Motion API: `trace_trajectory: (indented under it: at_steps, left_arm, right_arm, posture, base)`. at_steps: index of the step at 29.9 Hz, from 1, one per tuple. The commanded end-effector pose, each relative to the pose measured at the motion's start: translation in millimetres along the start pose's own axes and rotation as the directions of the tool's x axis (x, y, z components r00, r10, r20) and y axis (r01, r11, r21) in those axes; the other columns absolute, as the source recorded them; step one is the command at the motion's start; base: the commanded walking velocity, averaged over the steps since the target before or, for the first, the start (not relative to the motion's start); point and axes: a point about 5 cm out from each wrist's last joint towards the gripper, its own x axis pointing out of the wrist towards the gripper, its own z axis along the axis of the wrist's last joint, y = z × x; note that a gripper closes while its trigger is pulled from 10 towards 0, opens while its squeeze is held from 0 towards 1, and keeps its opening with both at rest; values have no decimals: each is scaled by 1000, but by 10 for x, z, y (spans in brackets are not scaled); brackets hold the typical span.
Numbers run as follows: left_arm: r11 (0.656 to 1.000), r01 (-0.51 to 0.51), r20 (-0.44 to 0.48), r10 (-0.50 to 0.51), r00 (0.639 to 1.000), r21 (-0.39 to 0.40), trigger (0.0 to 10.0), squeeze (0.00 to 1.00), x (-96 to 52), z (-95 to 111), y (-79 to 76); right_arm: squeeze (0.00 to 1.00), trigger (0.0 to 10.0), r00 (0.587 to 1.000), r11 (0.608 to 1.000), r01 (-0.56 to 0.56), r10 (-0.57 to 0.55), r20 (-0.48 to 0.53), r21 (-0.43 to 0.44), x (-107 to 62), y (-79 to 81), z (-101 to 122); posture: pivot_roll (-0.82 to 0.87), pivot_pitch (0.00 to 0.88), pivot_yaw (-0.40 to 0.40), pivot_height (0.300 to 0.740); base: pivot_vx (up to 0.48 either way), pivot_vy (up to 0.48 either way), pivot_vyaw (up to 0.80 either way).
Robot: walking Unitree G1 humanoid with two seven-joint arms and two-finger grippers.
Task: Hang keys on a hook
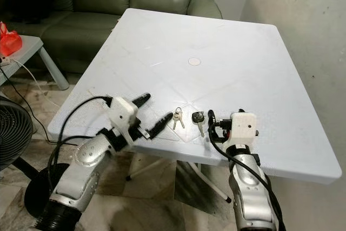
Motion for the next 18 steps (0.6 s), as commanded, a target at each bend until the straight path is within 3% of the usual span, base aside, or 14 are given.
trace_trajectory:
  at_steps: [1,9,12,13,14,15,16,17,18]
  left_arm:
    - [999,29,2,-29,1000,19,10000,0,11,29,-49]
    - [999,44,-1,-44,999,3,10000,0,3,11,-121]
    - [999,44,0,-44,999,3,10000,0,-3,12,-124]
    - [999,44,2,-44,999,5,10000,0,-2,20,-125]
    - [999,44,2,-44,999,5,10000,0,-2,20,-125]
    - [999,45,3,-45,999,6,10000,0,0,22,-129]
    - [999,45,3,-45,999,10,10000,0,3,24,-129]
    - [999,45,3,-45,999,13,10000,0,4,25,-130]
    - [999,46,3,-46,999,14,10000,0,4,26,-131]
  right_arm:
    - [0,10000,997,998,52,-55,-52,-46,39,-53,-55]
    - [0,10000,985,991,126,-130,-115,-39,157,-105,-147]
    - [0,9373,982,992,126,-129,-141,-25,199,-104,-191]
    - [0,5137,980,991,128,-131,-147,-27,220,-107,-204]
    - [0,5137,980,991,128,-131,-147,-27,220,-107,-204]
    - [0,3882,979,991,129,-130,-158,-15,239,-109,-229]
    - [0,1725,979,991,131,-133,-153,-20,252,-111,-228]
    - [0,1725,979,991,133,-135,-150,-25,263,-112,-227]
    - [0,0,980,991,134,-136,-148,-27,269,-111,-227]
  posture:
    - [-79,92,6,727]
    - [-75,109,6,727]
    - [-74,113,7,727]
    - [-73,118,9,727]
    - [-73,118,9,727]
    - [-71,116,9,727]
    - [-71,116,9,727]
    - [-71,116,9,727]
    - [-67,114,9,727]
  base:
    - [0,0,0]
    - [0,0,0]
    - [0,0,0]
    - [0,0,0]
    - [0,0,0]
    - [0,0,0]
    - [0,0,0]
    - [0,0,0]
    - [0,0,0]
